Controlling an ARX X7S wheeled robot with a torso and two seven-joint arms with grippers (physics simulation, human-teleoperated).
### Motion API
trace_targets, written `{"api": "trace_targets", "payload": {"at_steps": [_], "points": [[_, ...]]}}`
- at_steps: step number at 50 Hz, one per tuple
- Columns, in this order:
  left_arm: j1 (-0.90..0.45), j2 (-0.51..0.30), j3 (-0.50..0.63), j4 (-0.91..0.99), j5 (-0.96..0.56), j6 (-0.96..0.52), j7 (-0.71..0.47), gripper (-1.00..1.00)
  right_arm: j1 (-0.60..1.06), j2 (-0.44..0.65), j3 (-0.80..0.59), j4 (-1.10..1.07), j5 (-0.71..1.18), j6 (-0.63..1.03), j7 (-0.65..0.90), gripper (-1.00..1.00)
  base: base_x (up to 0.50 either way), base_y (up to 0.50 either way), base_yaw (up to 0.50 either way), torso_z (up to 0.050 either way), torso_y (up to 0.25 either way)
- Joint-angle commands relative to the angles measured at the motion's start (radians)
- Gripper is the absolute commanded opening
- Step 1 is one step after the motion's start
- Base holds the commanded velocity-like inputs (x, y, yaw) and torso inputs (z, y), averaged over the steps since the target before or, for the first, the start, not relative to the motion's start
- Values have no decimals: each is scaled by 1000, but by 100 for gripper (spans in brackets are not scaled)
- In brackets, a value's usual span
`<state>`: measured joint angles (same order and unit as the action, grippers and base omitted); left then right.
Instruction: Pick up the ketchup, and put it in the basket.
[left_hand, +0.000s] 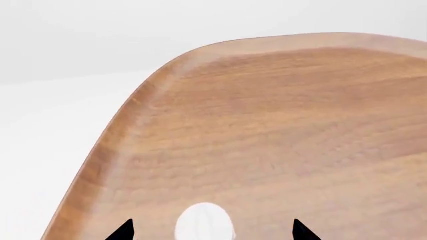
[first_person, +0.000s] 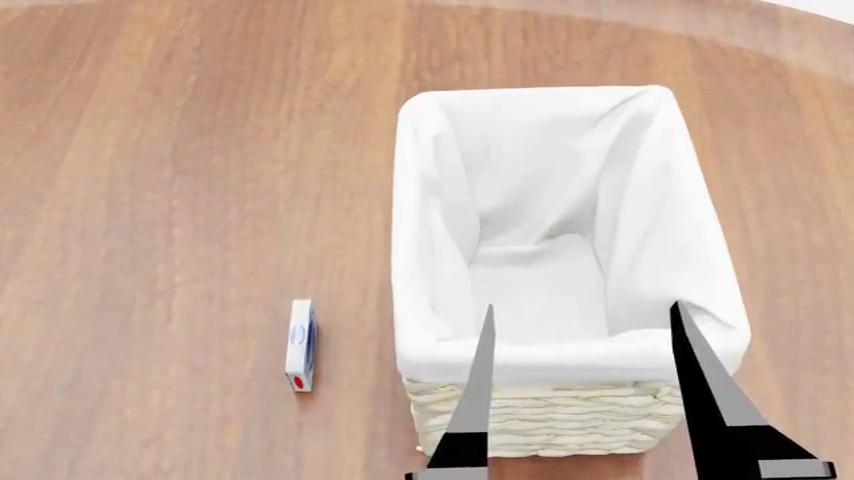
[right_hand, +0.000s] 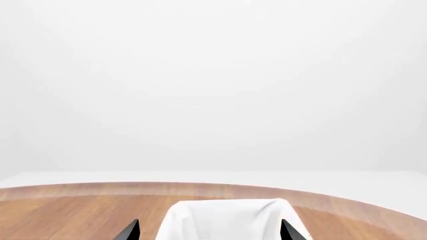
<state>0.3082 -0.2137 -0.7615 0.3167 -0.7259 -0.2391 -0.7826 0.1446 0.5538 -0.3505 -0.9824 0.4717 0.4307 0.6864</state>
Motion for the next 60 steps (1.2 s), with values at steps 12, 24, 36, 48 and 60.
{"api": "trace_targets", "payload": {"at_steps": [12, 24, 36, 48, 60], "points": [[-51, 9, -31, -154, 40, 50, 44, 100, 8, -15, 14, 18, -16, -21, -27, 100, 0, 0, 0, 0, 0], [-62, 6, -21, -202, 52, 64, 60, 100, 11, -9, 16, 14, -6, -21, -20, 100, 0, 0, 0, 0, 0], [-75, 3, 2, -237, 69, 75, 77, 100, 14, -6, 11, 14, -4, -23, -16, 100, 0, 0, 0, 0, 0], [-94, -3, 17, -299, 82, 93, 102, 100, 16, -2, 5, 16, -4, -26, -12, 100, 0, 0, 0, 0, 0], [-105, -15, 23, -326, 85, 98, 112, 100, 20, -2, -3, 23, -3, -28, -9, 100, 0, 0, 0, 0, 0]]}}
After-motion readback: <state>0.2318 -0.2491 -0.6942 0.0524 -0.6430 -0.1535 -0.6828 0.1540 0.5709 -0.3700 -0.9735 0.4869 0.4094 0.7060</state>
